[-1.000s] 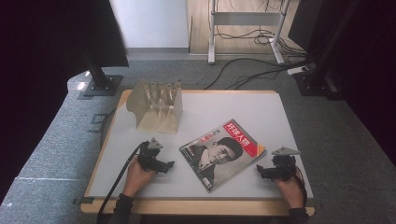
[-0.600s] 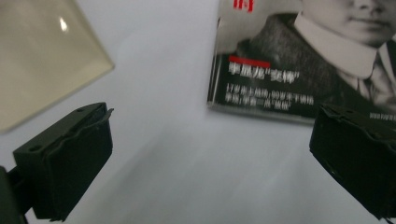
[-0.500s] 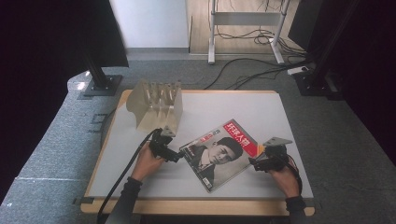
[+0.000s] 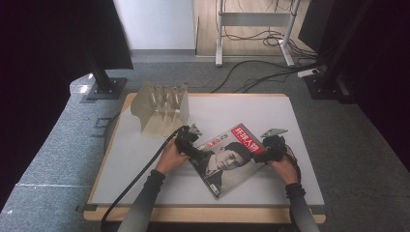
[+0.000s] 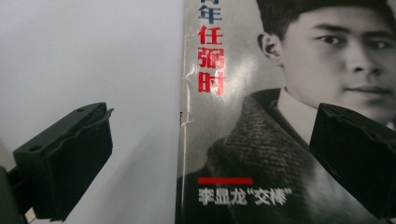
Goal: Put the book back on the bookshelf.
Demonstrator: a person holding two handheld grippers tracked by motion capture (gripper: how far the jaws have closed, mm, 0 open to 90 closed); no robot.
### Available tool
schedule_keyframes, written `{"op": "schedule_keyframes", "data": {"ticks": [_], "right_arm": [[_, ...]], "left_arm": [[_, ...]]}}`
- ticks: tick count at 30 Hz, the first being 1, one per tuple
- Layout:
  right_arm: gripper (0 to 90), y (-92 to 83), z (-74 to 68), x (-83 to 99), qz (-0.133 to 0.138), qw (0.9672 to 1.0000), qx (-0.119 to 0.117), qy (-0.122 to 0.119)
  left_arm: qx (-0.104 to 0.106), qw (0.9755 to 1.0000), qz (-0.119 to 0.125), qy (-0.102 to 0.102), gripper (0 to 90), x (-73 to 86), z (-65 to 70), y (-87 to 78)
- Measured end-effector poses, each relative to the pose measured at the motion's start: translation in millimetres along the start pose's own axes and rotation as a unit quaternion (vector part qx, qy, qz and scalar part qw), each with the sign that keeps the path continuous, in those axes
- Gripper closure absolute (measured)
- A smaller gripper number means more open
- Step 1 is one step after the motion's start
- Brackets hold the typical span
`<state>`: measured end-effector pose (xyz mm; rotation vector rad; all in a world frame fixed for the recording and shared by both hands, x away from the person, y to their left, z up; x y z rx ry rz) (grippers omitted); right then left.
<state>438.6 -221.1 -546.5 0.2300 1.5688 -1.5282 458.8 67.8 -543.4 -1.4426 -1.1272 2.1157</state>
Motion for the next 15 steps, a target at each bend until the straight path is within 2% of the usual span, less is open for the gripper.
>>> {"op": "schedule_keyframes", "data": {"ticks": [5, 8, 9, 13, 15], "right_arm": [[1.4, 12.2, 6.2, 5.7, -0.012, 0.9999, -0.004, 0.005], [3.0, 16.5, 7.3, 9.9, -0.014, 0.9995, -0.025, 0.01], [3.8, 16.7, 6.8, 10.6, -0.011, 0.9992, -0.036, 0.012], [6.6, 14.2, 2.5, 12.1, -0.003, 0.9988, -0.047, 0.009], [7.2, 12.6, 0.0, 12.8, 0.001, 0.9986, -0.052, 0.007]], "left_arm": [[0.024, 0.9996, -0.013, -0.007, 0.0, 6.8, -1.3, 15.9], [0.036, 0.9993, -0.01, -0.006, 0.0, 6.9, 4.2, 17.9], [0.035, 0.9993, -0.012, -0.002, 0.0, 7.0, 7.0, 18.7], [0.044, 0.9989, -0.014, 0.008, 0.0, 7.7, 18.7, 21.0], [0.04, 0.9991, -0.013, 0.008, 0.0, 8.2, 22.3, 21.4]]}}
Point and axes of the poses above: each handheld gripper's, and its own axes: y roughly forward along the jaws, x roughly out of its underside, z roughly to its right, the point moved 5 cm from there along y, roughly forward along the jaws, and after that the axes turned 12 degrees about x, right-handed, at the moved point
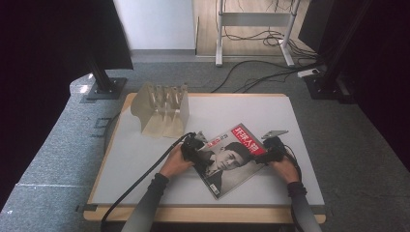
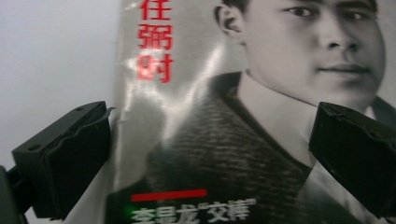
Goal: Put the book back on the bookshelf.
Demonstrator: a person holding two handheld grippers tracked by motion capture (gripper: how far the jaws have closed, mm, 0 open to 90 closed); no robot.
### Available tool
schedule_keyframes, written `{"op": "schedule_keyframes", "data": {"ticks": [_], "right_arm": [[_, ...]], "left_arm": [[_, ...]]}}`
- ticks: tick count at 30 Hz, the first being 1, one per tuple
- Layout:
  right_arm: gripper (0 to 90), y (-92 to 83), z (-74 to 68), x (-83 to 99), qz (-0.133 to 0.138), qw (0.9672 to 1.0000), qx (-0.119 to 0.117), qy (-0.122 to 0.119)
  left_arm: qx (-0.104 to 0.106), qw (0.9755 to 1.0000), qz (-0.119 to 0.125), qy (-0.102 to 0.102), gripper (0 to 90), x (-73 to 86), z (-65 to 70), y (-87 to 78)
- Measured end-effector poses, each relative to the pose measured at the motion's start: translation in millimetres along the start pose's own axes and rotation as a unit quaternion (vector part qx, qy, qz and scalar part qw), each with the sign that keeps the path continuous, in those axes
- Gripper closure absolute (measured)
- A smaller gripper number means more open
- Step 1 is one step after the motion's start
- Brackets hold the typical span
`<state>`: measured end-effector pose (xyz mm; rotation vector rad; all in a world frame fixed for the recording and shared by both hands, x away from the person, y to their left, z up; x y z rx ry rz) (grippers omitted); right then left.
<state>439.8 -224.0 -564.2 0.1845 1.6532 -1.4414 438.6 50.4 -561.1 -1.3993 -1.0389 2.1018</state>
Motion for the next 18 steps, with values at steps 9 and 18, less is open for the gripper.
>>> {"op": "schedule_keyframes", "data": {"ticks": [9, 18], "right_arm": [[7.9, -10.2, -14.4, 7.1, -0.008, 0.9999, -0.005, -0.009], [8.7, -27.7, -35.5, 18.7, -0.015, 0.9996, 0.002, -0.023]], "left_arm": [[0.003, 1.0, -0.002, 0.0, 0.0, 14.8, 17.7, -6.8], [0.008, 0.9999, -0.002, 0.006, 0.0, 34.7, 39.3, -16.1]]}}
Point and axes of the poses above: each handheld gripper's, and its own axes: y roughly forward along the jaws, x roughly out of its underside, z roughly to its right, the point moved 5 cm from there along y, roughly forward along the jaws, and after that the axes turned 12 degrees about x, right-handed, at the moved point
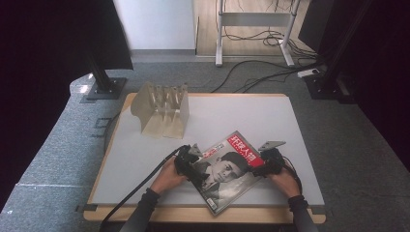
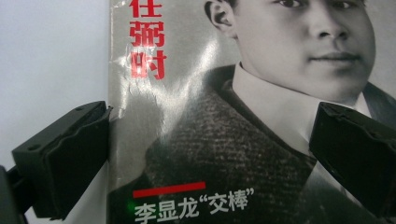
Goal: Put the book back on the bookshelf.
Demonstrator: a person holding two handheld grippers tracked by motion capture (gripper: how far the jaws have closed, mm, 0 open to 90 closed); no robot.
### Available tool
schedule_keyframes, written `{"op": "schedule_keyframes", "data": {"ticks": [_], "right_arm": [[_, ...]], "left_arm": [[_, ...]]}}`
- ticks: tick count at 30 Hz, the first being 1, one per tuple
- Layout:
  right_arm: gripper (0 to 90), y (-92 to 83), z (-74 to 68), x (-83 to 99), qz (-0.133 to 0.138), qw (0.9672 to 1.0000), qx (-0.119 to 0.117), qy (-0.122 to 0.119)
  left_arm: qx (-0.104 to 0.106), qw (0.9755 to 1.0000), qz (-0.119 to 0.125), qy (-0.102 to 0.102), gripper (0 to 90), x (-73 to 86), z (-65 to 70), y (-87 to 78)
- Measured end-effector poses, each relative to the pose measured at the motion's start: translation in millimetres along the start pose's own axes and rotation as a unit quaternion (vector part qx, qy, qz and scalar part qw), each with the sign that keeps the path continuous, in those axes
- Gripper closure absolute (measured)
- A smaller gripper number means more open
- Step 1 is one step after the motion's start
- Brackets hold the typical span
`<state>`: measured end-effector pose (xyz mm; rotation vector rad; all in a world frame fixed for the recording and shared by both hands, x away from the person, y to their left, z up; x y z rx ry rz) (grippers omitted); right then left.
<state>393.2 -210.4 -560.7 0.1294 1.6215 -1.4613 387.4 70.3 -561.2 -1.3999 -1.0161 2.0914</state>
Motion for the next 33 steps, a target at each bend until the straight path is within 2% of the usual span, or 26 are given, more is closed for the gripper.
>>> {"op": "schedule_keyframes", "data": {"ticks": [3, 7, 10, 15, 18, 20, 23, 25, 27, 29, 33], "right_arm": [[5.9, -13.7, 3.4, 4.7, 0.007, 0.9997, 0.023, 0.003], [6.0, -32.0, 4.3, 17.8, 0.013, 0.9995, 0.03, 0.006], [5.1, -41.1, 2.6, 32.1, 0.003, 0.9997, 0.025, 0.004], [6.3, -40.6, 1.8, 45.3, -0.01, 0.9995, 0.031, 0.003], [4.0, -35.9, 5.6, 46.2, -0.004, 0.9991, 0.041, 0.008], [4.1, -34.6, 6.2, 44.7, 0.003, 0.9986, 0.052, 0.009], [1.9, -30.3, 8.4, 41.0, 0.003, 0.9981, 0.06, 0.013], [0.4, -26.7, 10.2, 38.6, 0.003, 0.9979, 0.063, 0.014], [0.0, -22.0, 12.7, 35.2, 0.003, 0.9978, 0.063, 0.022], [0.0, -18.3, 14.2, 31.8, 0.004, 0.9975, 0.066, 0.026], [0.0, -8.2, 17.3, 21.1, 0.006, 0.9968, 0.074, 0.029]], "left_arm": [[-0.004, 1.0, 0.0, -0.004, 0.0, 1.4, 3.4, -0.2], [-0.009, 0.9999, 0.008, -0.009, 0.0, 5.1, 10.5, -0.1], [-0.008, 0.9999, 0.004, -0.009, 0.0, 8.6, 19.1, -0.8], [0.006, 0.9999, -0.015, 0.004, 0.0, 14.3, 36.1, -2.4], [0.019, 0.9994, -0.029, 0.006, 0.0, 17.0, 37.9, -7.4], [0.013, 0.9997, -0.022, 0.007, 0.0, 17.6, 33.1, -12.6], [-0.019, 0.9998, -0.011, 0.001, 0.0, 18.7, 17.5, -25.0], [-0.039, 0.9992, -0.003, -0.011, 0.0, 20.2, 4.3, -34.0], [-0.054, 0.9982, 0.008, -0.027, 0.0, 22.0, -8.2, -41.2], [-0.079, 0.996, 0.011, -0.041, 0.0, 24.1, -20.1, -46.0], [-0.113, 0.992, 0.007, -0.055, 0.0, 27.9, -37.0, -45.0]]}}
Point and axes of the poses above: each handheld gripper's, and its own axes: y roughly forward along the jaws, x roughly out of its underside, z roughly to its right, the point moved 5 cm from there along y, roughly forward along the jaws, and after that the axes turned 12 degrees about x, right-handed, at the moved point
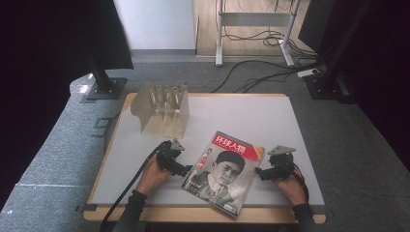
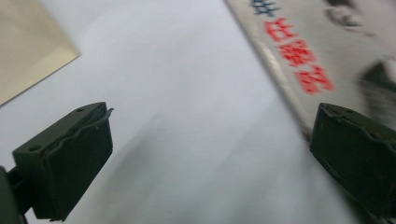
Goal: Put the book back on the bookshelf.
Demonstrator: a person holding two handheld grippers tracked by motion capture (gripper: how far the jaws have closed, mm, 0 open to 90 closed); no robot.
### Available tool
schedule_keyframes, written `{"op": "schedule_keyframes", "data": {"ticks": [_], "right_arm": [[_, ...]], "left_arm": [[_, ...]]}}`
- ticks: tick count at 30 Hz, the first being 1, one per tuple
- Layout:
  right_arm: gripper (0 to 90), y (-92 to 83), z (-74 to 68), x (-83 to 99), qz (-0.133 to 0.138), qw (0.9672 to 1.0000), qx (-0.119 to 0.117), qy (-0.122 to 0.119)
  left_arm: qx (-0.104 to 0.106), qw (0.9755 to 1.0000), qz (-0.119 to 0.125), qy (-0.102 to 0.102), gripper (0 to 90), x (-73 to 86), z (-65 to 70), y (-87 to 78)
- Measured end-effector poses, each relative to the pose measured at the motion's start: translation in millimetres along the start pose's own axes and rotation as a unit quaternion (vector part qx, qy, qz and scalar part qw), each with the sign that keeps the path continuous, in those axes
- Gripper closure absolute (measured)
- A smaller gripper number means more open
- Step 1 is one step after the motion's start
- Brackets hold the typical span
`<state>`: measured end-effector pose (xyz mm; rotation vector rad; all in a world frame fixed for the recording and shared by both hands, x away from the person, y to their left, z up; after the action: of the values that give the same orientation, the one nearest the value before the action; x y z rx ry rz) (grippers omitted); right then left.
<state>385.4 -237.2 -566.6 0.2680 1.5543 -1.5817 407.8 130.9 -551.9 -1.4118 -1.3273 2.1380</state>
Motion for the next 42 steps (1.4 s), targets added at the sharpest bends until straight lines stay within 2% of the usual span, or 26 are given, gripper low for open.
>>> {"op": "schedule_keyframes", "data": {"ticks": [3, 4, 7, 8, 12, 15, 19, 23, 26, 27, 29, 30, 33, 34, 35, 37, 39, 42], "right_arm": [[0.1, 8.8, 0.1, -9.3, -0.002, 1.0, 0.002, 0.001], [0.3, 11.6, 0.2, -12.6, -0.002, 1.0, 0.004, 0.0], [1.0, 19.7, -0.8, -22.4, -0.004, 1.0, 0.006, -0.006], [1.1, 22.4, -1.1, -25.7, -0.005, 0.9999, 0.006, -0.008], [2.1, 32.0, -0.4, -37.6, -0.008, 0.9998, 0.013, -0.014], [2.2, 39.1, 1.8, -44.0, -0.01, 0.9998, 0.014, -0.008], [2.2, 48.8, 5.3, -51.7, -0.012, 0.9998, 0.013, 0.003], [2.9, 55.6, 6.2, -59.5, -0.014, 0.9997, 0.02, 0.002], [5.0, 60.2, 5.7, -65.9, -0.014, 0.9996, 0.024, 0.0], [6.0, 62.1, 5.2, -68.4, -0.014, 0.9995, 0.027, 0.0], [6.9, 66.1, 3.9, -73.5, -0.012, 0.9995, 0.029, 0.002], [6.9, 67.9, 3.4, -75.5, -0.012, 0.9995, 0.029, 0.0], [9.5, 68.3, 2.4, -78.5, -0.016, 0.9995, 0.027, -0.01], [11.7, 67.3, 2.1, -78.6, -0.015, 0.9995, 0.022, -0.013], [12.4, 66.1, 1.8, -78.5, -0.014, 0.9996, 0.02, -0.015], [12.4, 62.5, 2.0, -77.9, -0.013, 0.9998, 0.01, -0.015], [12.3, 57.9, 3.1, -78.5, -0.008, 1.0, 0.0, -0.004], [12.4, 50.3, 1.6, -81.5, 0.001, 0.9998, -0.02, 0.005]], "left_arm": [[-0.002, 0.9999, -0.01, -0.002, 0.0, 2.7, -4.8, 6.4], [0.002, 0.9999, -0.001, -0.012, 0.0, 2.5, -5.7, 6.8], [-0.004, 0.9999, 0.006, -0.012, 0.0, 2.9, -5.1, 7.9], [0.002, 0.9999, 0.007, -0.011, 0.0, 3.0, -2.5, 8.9], [-0.003, 0.9998, 0.007, -0.018, 0.1, 5.9, 6.2, 7.4], [0.0, 0.9999, 0.007, -0.014, 0.1, 8.6, 15.4, 6.6], [-0.011, 0.9999, 0.009, 0.0, 0.1, 10.0, 26.7, 6.2], [-0.004, 0.9999, 0.009, 0.011, 0.1, 11.5, 39.8, 6.6], [0.015, 0.9997, 0.011, 0.012, 0.0, 11.2, 50.3, 8.7], [0.033, 0.9993, 0.014, 0.012, 0.0, 10.8, 55.4, 10.1], [0.096, 0.9949, 0.03, 0.008, 0.0, 9.2, 69.0, 15.8], [0.089, 0.9954, 0.025, 0.027, 0.0, 8.2, 73.6, 18.7], [0.087, 0.9956, 0.02, 0.026, 0.0, 5.2, 73.3, 18.5], [0.059, 0.9976, 0.019, 0.03, 0.0, 3.7, 64.8, 13.4], [0.041, 0.9986, 0.021, 0.028, 0.0, 3.5, 58.8, 8.9], [0.021, 0.9993, 0.028, 0.014, 0.0, 4.3, 44.9, -1.2], [0.006, 0.9994, 0.033, -0.002, 0.0, 5.6, 32.9, -5.6], [-0.025, 0.999, 0.028, -0.021, 0.0, 8.0, 16.3, -2.9]]}}
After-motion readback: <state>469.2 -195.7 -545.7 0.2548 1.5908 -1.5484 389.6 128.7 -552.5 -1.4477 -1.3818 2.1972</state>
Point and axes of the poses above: each handheld gripper's, and its own axes: y roughly forward along the jaws, x roughly out of its underside, z roughly to its right, the point moved 5 cm from there along y, roughly forward along the jaws, and after that the axes turned 12 degrees about x, right-handed, at the moved point
